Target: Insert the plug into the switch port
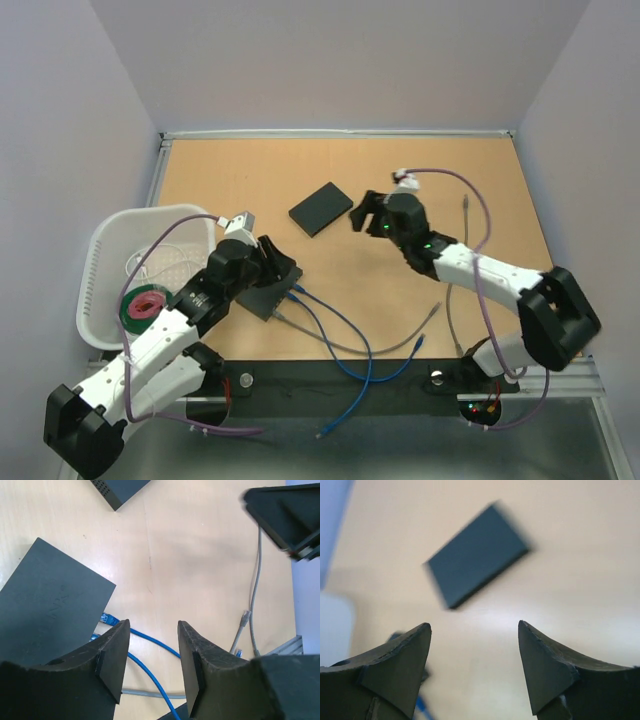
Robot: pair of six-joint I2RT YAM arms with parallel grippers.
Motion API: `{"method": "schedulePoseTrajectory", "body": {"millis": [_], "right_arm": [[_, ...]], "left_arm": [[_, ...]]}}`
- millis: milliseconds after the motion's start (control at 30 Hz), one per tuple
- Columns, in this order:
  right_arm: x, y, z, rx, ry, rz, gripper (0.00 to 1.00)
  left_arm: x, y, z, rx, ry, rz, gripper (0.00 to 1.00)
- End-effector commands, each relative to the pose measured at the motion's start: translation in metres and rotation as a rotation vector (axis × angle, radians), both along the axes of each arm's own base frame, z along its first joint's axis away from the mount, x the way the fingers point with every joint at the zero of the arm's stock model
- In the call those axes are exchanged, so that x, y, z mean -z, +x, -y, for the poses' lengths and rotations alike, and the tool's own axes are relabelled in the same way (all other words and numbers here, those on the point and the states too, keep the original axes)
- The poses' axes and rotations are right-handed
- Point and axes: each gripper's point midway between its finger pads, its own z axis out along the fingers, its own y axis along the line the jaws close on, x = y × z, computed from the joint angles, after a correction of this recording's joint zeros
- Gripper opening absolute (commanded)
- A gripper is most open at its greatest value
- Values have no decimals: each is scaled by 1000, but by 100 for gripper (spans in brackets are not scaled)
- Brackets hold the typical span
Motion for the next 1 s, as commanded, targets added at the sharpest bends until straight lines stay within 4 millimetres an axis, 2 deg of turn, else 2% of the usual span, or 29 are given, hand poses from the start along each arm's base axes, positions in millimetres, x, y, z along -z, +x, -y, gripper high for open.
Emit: {"method": "schedulePoseTrajectory", "body": {"millis": [0, 33, 100, 133, 200, 233, 267, 300, 333, 433, 467, 567, 633, 667, 700, 733, 767, 800, 867, 900, 967], "right_arm": [[18, 3, 127, 393, -117, -85, 75], [15, -5, 148, 457, -153, -91, 75], [16, -10, 177, 565, -193, -115, 75], [26, -19, 205, 654, -256, -173, 75], [34, -19, 224, 688, -242, -231, 75], [42, -17, 251, 745, -220, -272, 73], [52, -15, 255, 724, -201, -318, 73], [56, -13, 275, 756, -209, -341, 71], [53, -5, 277, 752, -210, -343, 68], [60, 8, 290, 770, -241, -374, 68], [53, 17, 293, 781, -234, -355, 68], [51, 38, 306, 807, -238, -350, 67], [61, 47, 319, 827, -257, -376, 66], [53, 59, 323, 838, -258, -356, 66], [55, 62, 332, 851, -272, -360, 65], [56, 68, 333, 849, -283, -363, 65], [67, 73, 342, 861, -293, -387, 65], [61, 83, 351, 871, -302, -374, 65], [74, 91, 356, 863, -318, -400, 62], [69, 99, 363, 869, -317, -389, 61], [74, 107, 368, 865, -316, -396, 58]], "left_arm": [[7, -2, 8, 38, -32, 18, 54], [21, -6, 13, 62, -47, -6, 54], [36, -11, 17, 82, -69, -29, 54], [48, -14, 20, 94, -88, -43, 54], [60, -18, 22, 106, -93, -57, 54], [73, -20, 21, 105, -80, -83, 54], [75, -20, 22, 110, -81, -77, 54], [79, -20, 22, 112, -75, -78, 54], [90, -23, 20, 117, -53, -94, 53], [101, -27, 20, 128, -57, -103, 53], [96, -27, 25, 150, -81, -85, 53], [98, -28, 25, 157, -97, -70, 52], [99, -32, 25, 164, -108, -65, 52], [95, -32, 27, 170, -123, -48, 52], [92, -33, 27, 177, -135, -36, 52], [84, -33, 28, 185, -156, -6, 52], [83, -37, 29, 199, -169, 5, 52], [72, -37, 30, 207, -194, 46, 52], [65, -40, 29, 219, -211, 80, 52], [60, -41, 29, 225, -222, 102, 52], [47, -43, 27, 228, -255, 161, 53]]}}
